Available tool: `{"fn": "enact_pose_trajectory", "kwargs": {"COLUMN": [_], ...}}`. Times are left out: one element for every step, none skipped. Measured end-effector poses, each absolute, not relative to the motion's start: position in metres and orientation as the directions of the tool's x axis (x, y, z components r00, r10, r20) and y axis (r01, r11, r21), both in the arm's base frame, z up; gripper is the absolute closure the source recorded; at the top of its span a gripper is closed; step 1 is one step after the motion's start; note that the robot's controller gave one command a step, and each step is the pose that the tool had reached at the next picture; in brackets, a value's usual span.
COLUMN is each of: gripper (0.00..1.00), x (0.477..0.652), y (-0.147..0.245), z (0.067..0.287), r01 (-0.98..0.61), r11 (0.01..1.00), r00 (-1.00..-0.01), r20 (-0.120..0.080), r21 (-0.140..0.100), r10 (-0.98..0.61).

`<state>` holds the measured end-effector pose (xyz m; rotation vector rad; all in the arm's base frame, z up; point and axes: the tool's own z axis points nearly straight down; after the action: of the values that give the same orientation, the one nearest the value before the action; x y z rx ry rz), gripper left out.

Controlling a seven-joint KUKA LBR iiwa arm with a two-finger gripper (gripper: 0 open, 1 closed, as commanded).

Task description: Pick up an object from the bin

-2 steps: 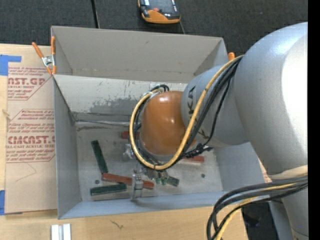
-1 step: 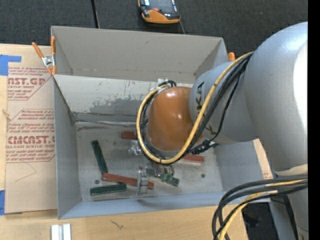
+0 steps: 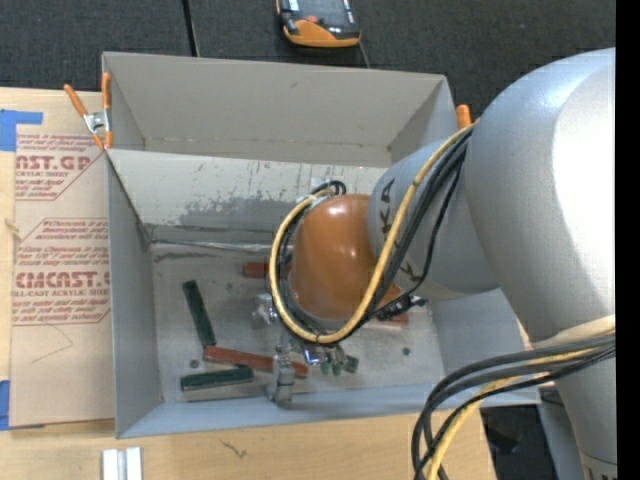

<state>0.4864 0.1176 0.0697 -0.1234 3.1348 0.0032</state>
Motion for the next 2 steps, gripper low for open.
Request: {"fn": "enact_pose_trajectory", "kwargs": {"gripper": [1.00, 1.00], "x": [0.4789, 0.4789], "y": [0.1113, 0.1113], "z": [0.0697, 0.0697], "r01": [0.132, 0.131], "r11": [0.991, 0.991], "r00": [-0.991, -0.991], "r20": [0.001, 0.001], "r21": [0.001, 0.001], "r10": [0.132, 0.131]}}
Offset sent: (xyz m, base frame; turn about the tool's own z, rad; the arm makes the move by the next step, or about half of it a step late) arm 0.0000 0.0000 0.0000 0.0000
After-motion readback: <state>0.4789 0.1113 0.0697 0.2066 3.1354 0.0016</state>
